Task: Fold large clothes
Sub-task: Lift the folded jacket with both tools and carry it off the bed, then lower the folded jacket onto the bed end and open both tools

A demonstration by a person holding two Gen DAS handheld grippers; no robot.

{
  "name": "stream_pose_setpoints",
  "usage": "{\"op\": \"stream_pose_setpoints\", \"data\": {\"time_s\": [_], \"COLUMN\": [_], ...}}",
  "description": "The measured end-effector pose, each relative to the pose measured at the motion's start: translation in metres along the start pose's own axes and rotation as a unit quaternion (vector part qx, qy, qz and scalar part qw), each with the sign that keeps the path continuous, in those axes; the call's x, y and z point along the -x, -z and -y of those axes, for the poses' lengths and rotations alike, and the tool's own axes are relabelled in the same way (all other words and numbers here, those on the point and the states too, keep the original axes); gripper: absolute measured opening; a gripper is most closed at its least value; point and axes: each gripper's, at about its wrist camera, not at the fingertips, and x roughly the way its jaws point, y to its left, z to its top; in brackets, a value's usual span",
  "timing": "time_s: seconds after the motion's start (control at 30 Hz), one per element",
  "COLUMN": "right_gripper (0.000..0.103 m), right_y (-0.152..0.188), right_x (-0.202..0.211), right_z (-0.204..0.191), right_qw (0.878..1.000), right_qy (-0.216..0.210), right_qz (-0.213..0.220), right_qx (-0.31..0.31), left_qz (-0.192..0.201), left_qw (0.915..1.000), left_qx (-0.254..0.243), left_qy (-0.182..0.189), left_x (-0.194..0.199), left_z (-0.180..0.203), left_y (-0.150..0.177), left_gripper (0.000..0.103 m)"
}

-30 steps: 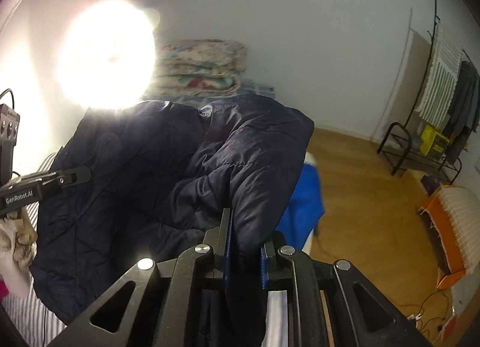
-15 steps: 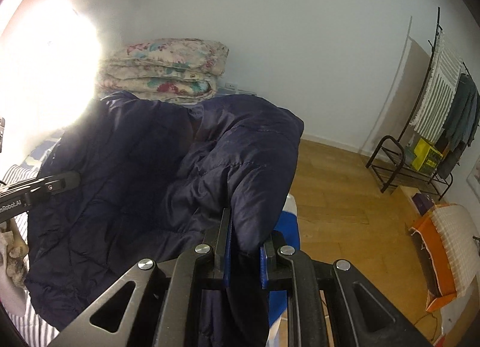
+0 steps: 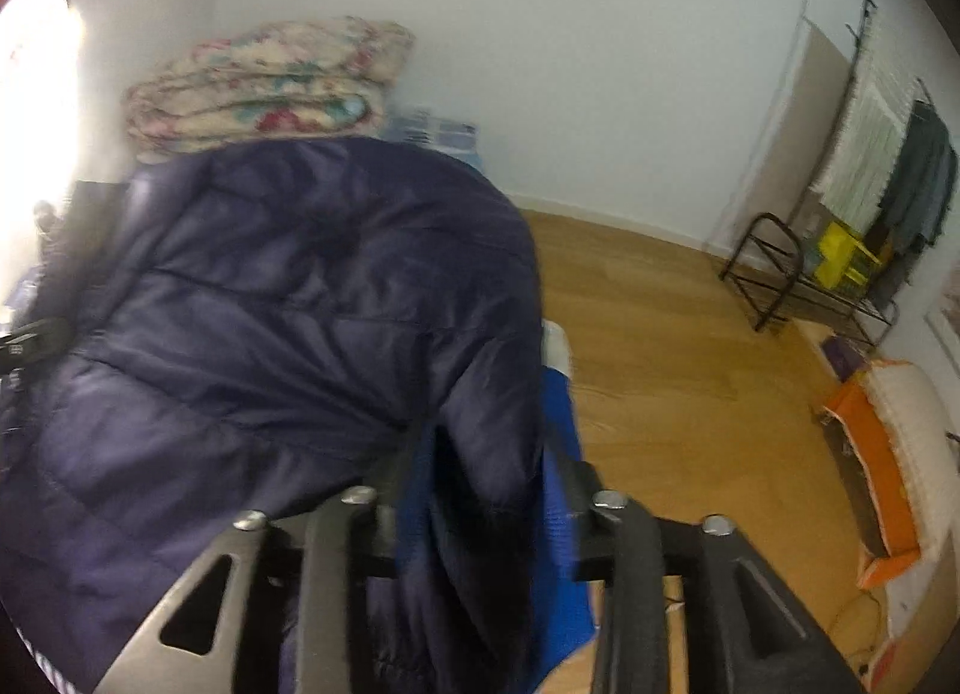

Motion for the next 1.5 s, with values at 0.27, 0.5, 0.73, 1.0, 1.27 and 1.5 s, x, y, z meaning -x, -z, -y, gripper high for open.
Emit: {"op": "stream_pose_setpoints", "data": {"time_s": [0.27, 0.5, 0.73, 1.0, 1.27, 1.5], "right_gripper": [0.042, 0.042, 0.042, 0.042, 0.044, 0.051], "right_y": [0.014, 0.027, 0.039, 0.047, 0.069, 0.108], "right_x": [0.034, 0.086, 0.141, 0.242, 0.342, 0.406], "right_z": [0.018, 0.009, -0.011, -0.030, -0.059, -0.099], "right_qw": [0.999, 0.998, 0.997, 0.994, 0.991, 0.990], "right_qy": [0.012, 0.014, 0.012, -0.007, -0.024, -0.039], "right_qz": [0.017, 0.038, 0.058, 0.093, 0.121, 0.133], "right_qx": [-0.036, -0.049, -0.046, -0.047, -0.043, -0.031], "left_qz": [0.018, 0.050, 0.070, 0.098, 0.132, 0.149], "left_qw": [0.9995, 0.9976, 0.9929, 0.9840, 0.9759, 0.9700], "left_qx": [-0.016, -0.044, -0.091, -0.143, -0.165, -0.181], "left_qy": [-0.020, -0.020, -0.030, -0.041, -0.054, -0.065], "left_x": [0.036, 0.094, 0.158, 0.261, 0.371, 0.448], "left_z": [0.007, 0.026, 0.053, 0.086, 0.100, 0.108], "left_y": [0.004, 0.018, 0.036, 0.055, 0.092, 0.144], "left_gripper": [0.043, 0.043, 0.043, 0.043, 0.043, 0.043]}}
